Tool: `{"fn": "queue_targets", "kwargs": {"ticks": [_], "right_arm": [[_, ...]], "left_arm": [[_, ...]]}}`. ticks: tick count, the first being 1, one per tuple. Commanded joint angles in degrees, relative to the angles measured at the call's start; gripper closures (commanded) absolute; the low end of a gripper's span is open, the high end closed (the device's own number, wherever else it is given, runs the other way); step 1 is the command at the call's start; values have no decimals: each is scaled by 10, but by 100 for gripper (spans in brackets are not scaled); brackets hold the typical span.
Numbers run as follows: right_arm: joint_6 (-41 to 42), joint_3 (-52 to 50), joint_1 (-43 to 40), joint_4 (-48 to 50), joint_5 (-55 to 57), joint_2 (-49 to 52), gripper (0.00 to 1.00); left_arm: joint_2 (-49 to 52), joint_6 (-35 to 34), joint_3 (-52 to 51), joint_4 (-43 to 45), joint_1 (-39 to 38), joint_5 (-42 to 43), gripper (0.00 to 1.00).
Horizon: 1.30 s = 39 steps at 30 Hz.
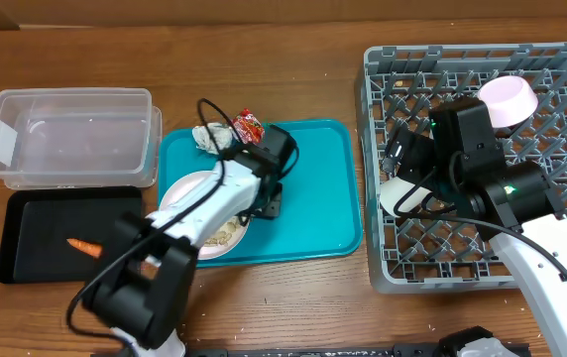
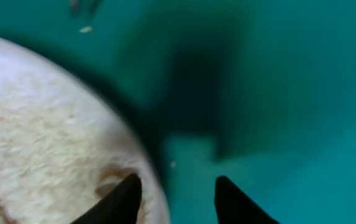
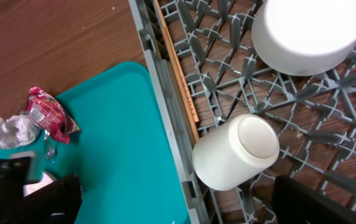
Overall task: Sort waste into correct bins and load items into the dishwasher
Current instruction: 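Move the left gripper to the white plate and grip its rim, then tip the white plate over the black tray with the left gripper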
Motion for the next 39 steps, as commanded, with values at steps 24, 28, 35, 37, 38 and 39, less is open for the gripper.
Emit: {"fn": "queue_targets", "kwargs": {"ticks": [24, 28, 35, 37, 38, 39], "right_arm": [[4, 3, -1, 3, 0, -10, 0], [4, 4, -1, 3, 0, -10, 0], [4, 4, -1, 3, 0, -10, 0], [4, 4, -1, 3, 0, -10, 0], [4, 3, -1, 3, 0, -10, 0], [4, 3, -1, 3, 0, -10, 0]], "left_arm": [[-16, -158, 112, -134, -7, -68, 96], [-37, -167, 128, -159, -7, -70, 96], [-60, -169, 136, -206, -6, -81, 96], [-65, -169, 138, -222, -2, -80, 96], [-69, -169, 139, -229, -1, -80, 96], [-72, -169, 140, -236, 2, -78, 96]]}}
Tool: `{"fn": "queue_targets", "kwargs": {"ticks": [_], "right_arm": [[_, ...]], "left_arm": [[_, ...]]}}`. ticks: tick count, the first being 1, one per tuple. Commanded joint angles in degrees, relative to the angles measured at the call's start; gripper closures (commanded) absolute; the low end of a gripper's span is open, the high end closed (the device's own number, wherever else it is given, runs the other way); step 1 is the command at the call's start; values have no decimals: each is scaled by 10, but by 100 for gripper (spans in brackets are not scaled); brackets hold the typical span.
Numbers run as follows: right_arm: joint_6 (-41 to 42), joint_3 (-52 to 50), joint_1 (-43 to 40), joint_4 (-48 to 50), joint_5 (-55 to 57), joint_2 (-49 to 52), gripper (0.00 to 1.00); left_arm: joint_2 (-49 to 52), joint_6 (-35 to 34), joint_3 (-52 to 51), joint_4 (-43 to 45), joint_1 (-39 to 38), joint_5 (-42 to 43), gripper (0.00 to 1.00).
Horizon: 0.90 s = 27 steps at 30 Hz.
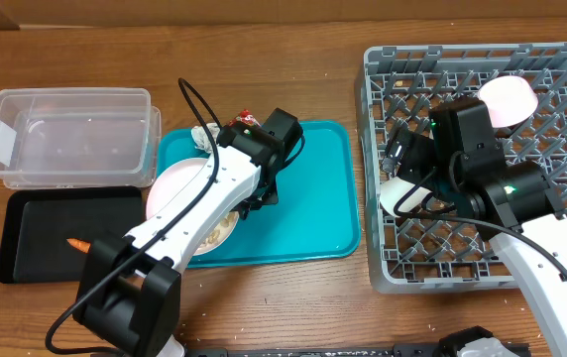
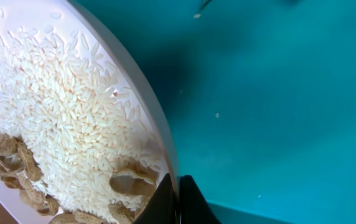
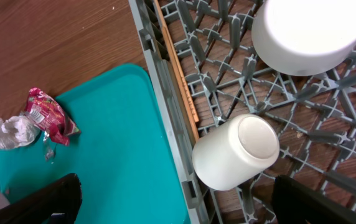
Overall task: Sort waste into correct bins and load items into the dishwasher
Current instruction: 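Tip the white plate over the black tray with the left gripper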
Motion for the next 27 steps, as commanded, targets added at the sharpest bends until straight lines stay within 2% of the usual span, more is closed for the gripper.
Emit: {"fn": "queue_targets", "kwargs": {"ticks": [1, 7, 13, 19, 27], "right_arm": [[4, 4, -1, 3, 0, -10, 0], [4, 3, -1, 3, 0, -10, 0], [4, 3, -1, 3, 0, -10, 0], [4, 4, -1, 3, 0, -10, 0], [4, 4, -1, 3, 0, -10, 0]], "left_arm": [[-33, -14, 20, -23, 10, -14, 96], [-72, -14, 21, -85, 44, 10, 96], [-129, 25, 21, -102, 144, 9, 96], [-167, 76, 21, -75, 277, 22, 96], [-174, 158, -9, 44, 414, 132, 96]]}}
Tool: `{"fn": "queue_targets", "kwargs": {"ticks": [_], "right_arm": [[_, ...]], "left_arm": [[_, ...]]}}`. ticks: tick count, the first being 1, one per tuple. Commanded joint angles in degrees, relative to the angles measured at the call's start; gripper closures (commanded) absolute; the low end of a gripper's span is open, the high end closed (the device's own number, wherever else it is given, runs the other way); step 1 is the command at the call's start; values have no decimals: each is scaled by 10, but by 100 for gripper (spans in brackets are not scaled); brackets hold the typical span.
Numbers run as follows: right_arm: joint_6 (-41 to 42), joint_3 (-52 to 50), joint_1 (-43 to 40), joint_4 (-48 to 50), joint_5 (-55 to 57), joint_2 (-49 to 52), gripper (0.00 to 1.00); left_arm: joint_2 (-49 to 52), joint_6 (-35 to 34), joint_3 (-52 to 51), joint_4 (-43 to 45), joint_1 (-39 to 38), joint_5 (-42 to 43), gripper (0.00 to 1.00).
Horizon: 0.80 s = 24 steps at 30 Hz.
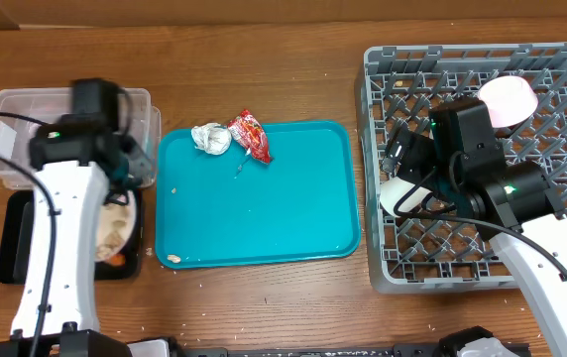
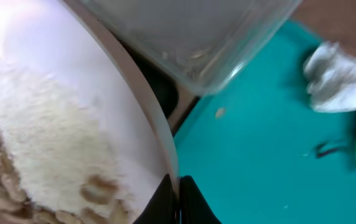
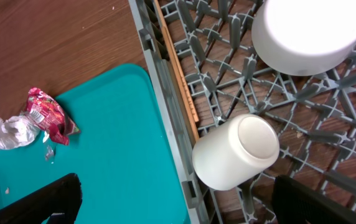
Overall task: Sort waste into correct bins and load items into the dishwasher
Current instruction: 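Tip the white plate over the black tray with the left gripper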
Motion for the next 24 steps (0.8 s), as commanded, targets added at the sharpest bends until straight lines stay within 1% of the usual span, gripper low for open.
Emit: {"fn": "queue_targets", "kwargs": {"ticks": [1, 4, 10, 15, 18, 24], "right_arm": [[4, 4, -1, 3, 0, -10, 0], [4, 3, -1, 3, 0, -10, 0], [4, 3, -1, 3, 0, -10, 0], [4, 4, -1, 3, 0, -10, 0], [4, 3, -1, 3, 0, -10, 0], [4, 4, -1, 3, 0, -10, 0]], "left_arm": [[-12, 59, -19, 40, 44, 69, 96], [-12, 70, -40, 72, 77, 95, 96], [-12, 125, -71, 116, 147, 201, 96], [-16, 179, -93, 139, 226, 366, 96], [-20, 217, -100, 131, 271, 449, 96], [-36, 312, -101, 66, 364, 582, 96]]}}
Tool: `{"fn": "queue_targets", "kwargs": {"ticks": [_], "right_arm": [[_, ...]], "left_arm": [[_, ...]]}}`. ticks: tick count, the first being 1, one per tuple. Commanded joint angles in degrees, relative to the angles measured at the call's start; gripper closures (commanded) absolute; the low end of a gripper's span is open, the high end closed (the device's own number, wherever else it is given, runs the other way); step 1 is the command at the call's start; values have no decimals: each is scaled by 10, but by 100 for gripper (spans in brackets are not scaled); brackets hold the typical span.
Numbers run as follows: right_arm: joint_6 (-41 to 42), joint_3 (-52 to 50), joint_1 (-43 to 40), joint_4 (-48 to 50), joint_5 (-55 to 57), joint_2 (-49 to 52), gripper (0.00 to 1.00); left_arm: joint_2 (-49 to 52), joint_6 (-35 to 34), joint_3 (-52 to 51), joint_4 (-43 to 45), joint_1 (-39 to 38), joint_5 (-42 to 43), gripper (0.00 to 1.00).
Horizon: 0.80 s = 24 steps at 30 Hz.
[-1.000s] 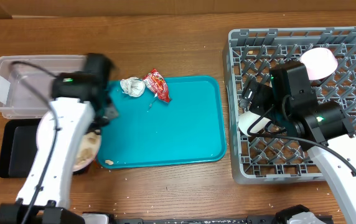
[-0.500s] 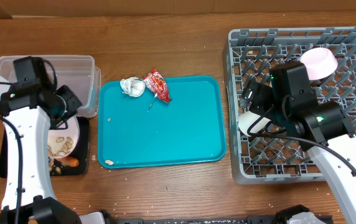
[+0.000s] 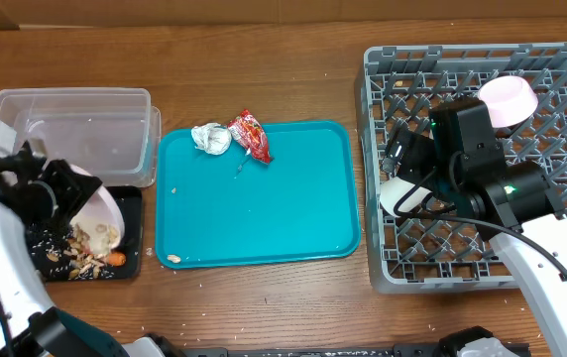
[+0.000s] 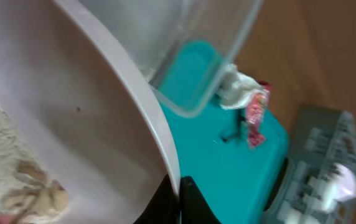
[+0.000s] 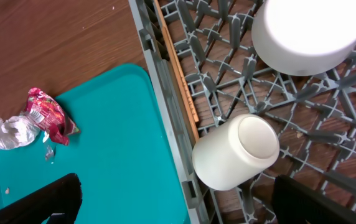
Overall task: Sort waste into correct bins and load items into the dishwasher
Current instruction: 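Tip the white plate over the black tray with the left gripper, then carry the white plate with the left gripper and stand it in the rack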
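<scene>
My left gripper point(image 4: 179, 198) is shut on the rim of a white plate point(image 4: 72, 118), which in the overhead view point(image 3: 100, 210) tilts steeply over the black tray point(image 3: 130, 266). Rice, peanut shells and a carrot piece point(image 3: 83, 254) lie on that tray, and some food still clings to the plate. A crumpled tissue point(image 3: 209, 138) and a red wrapper point(image 3: 249, 135) rest at the back of the teal tray point(image 3: 264, 208). My right gripper point(image 5: 178, 205) hangs open over the left edge of the dish rack point(image 3: 388, 268), above a white cup point(image 5: 235, 151).
A clear plastic container point(image 3: 70, 134) stands just behind the black tray, close to the tilted plate. The grey rack also holds a pink bowl point(image 3: 508, 99) at the back. A scrap point(image 3: 172, 258) lies at the teal tray's front left corner.
The left arm has swung further left and the plate, then nearly level over the black tray, is now tipped steeply. Rice and peanuts now lie on the black tray. The right arm is unchanged.
My left gripper stood open at the plate's rim on the teal tray, then shut on that rim. After that the plate was over the black tray beside the clear container. Now it is tilted there with food spilled onto the tray. The right arm stayed still.
</scene>
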Motion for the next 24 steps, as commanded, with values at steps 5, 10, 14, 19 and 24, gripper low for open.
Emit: {"fn": "queue_targets", "kwargs": {"ticks": [5, 10, 14, 19, 24], "right_arm": [[4, 3, -1, 3, 0, -10, 0], [4, 4, -1, 3, 0, -10, 0], [4, 3, -1, 3, 0, -10, 0], [4, 4, -1, 3, 0, -10, 0], [4, 3, -1, 3, 0, -10, 0]], "left_arm": [[-32, 208, -2, -96, 139, 262, 96], [-32, 302, -2, -160, 214, 329, 96], [-32, 335, -2, -177, 224, 346, 96], [-32, 390, -2, -205, 222, 385, 96], [-33, 395, -2, -226, 219, 389, 96]]}}
